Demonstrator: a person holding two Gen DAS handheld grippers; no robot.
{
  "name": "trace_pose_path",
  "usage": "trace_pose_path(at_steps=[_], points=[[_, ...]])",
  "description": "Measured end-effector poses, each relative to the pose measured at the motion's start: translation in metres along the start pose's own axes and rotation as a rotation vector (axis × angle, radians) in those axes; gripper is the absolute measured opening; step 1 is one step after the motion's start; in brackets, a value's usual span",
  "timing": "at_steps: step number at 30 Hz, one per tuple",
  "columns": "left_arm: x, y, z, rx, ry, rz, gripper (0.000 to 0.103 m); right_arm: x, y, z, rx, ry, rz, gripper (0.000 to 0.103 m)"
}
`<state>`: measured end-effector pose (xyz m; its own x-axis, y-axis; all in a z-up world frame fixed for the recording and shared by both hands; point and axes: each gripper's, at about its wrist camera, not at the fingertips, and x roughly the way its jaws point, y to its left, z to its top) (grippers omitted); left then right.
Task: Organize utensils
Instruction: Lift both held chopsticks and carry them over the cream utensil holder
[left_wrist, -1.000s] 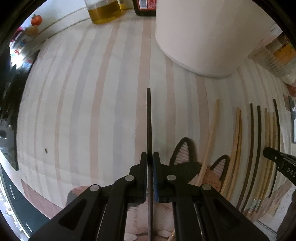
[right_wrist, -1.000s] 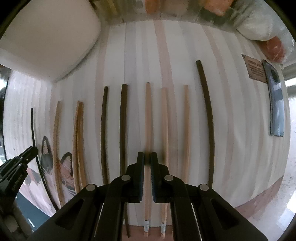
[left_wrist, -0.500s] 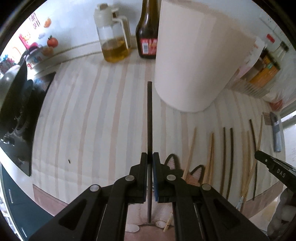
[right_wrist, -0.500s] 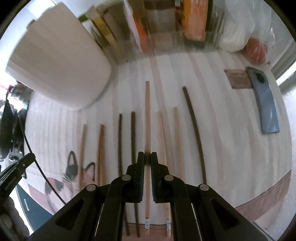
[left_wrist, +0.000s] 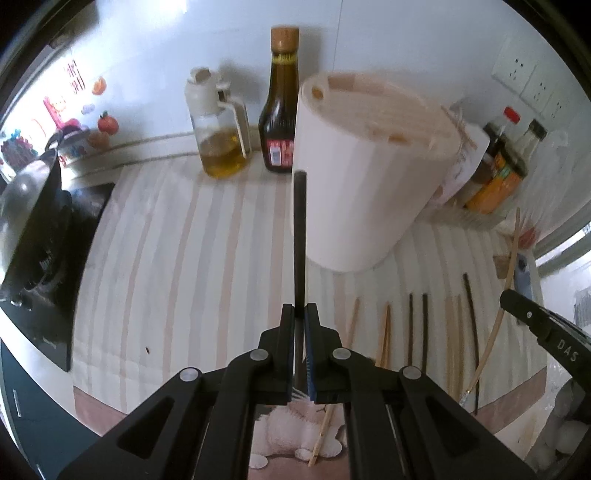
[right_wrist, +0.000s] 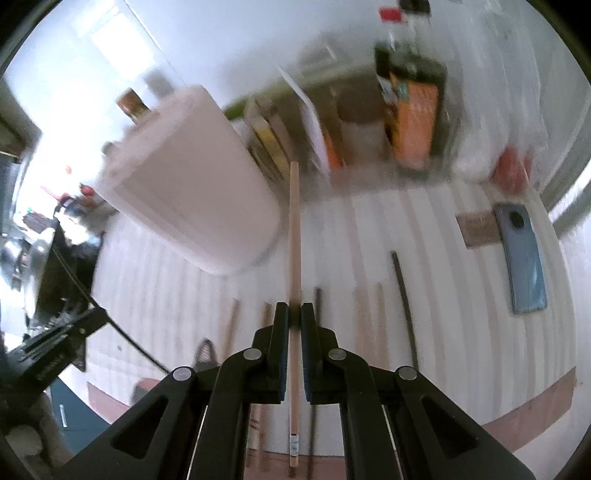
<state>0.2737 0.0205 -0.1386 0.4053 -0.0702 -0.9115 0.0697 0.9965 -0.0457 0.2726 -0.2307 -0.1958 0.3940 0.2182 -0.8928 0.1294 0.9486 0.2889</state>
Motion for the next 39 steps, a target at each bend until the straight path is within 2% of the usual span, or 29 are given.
trace_pose_path(at_steps=[7,12,21,29,39], points=[[-0.033,0.007,0.025,-0.026,-0.099,0.004,0.003,-0.034,0.026,0.033,-0.018,-0.110,0.074,0.006],[-0.072,0.014,0.052,-0.057,-0.202,0.005,0.002,-0.060,0.045,0.062,-0.037,-0.189,0.117,0.006],[-0.137,0.017,0.105,-0.063,-0.370,0.024,0.003,-0.095,0.079,0.120,-0.083,-0.369,0.145,0.006],[-0.137,0.000,0.147,-0.047,-0.401,0.008,0.002,-0.090,0.096,0.165,-0.071,-0.545,0.124,0.006],[-0.104,-0.022,0.185,-0.029,-0.370,-0.044,0.003,-0.066,0.109,0.204,-0.055,-0.647,0.124,0.006]])
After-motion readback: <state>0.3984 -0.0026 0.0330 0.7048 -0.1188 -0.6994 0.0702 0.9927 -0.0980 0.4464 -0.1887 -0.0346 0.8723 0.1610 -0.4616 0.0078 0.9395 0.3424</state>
